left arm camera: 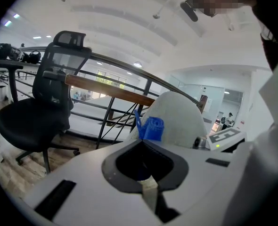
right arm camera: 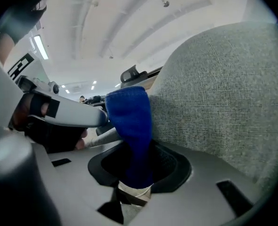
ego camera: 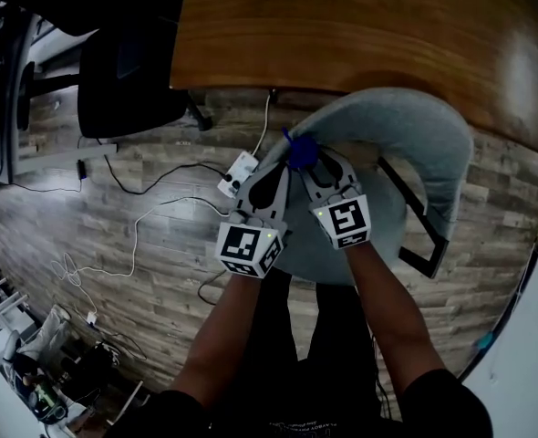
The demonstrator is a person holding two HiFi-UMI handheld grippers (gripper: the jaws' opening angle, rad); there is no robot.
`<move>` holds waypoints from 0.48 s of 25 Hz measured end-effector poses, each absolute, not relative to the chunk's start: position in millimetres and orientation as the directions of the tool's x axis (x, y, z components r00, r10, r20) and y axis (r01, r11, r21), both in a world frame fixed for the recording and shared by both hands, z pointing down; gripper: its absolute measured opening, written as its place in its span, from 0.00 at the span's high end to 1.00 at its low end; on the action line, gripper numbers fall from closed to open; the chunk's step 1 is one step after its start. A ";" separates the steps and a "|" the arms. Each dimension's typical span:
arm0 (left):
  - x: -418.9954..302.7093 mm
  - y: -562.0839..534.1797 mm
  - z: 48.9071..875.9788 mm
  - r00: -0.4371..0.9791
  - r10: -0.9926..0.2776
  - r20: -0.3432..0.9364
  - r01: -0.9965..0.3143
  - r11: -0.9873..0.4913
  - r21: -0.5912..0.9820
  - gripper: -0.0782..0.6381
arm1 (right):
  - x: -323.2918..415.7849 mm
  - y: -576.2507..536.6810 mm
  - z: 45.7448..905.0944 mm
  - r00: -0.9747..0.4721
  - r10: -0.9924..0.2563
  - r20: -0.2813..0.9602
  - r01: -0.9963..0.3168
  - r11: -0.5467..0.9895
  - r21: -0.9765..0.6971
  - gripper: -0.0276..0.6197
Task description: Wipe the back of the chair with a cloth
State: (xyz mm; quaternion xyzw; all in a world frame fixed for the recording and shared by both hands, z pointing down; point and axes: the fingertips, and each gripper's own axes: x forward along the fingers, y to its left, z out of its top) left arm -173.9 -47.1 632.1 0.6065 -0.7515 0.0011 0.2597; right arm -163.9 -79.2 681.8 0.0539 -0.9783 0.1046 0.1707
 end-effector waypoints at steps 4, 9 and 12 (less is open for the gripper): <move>-171.3 -52.2 629.9 -0.108 -0.917 0.384 -0.916 0.242 0.320 0.89 | -164.7 -87.4 684.7 -0.936 -0.060 0.347 -0.123 0.979 -0.164 0.77; -167.2 -59.5 630.0 -0.082 -0.920 0.383 -0.925 0.213 0.314 0.89 | -159.1 -101.3 688.8 -0.930 -0.105 0.352 -0.171 0.972 -0.162 0.77; -163.3 -63.2 632.7 -0.071 -0.919 0.388 -0.926 0.205 0.316 0.89 | -156.9 -107.2 689.2 -0.929 -0.128 0.347 -0.196 0.967 -0.166 0.77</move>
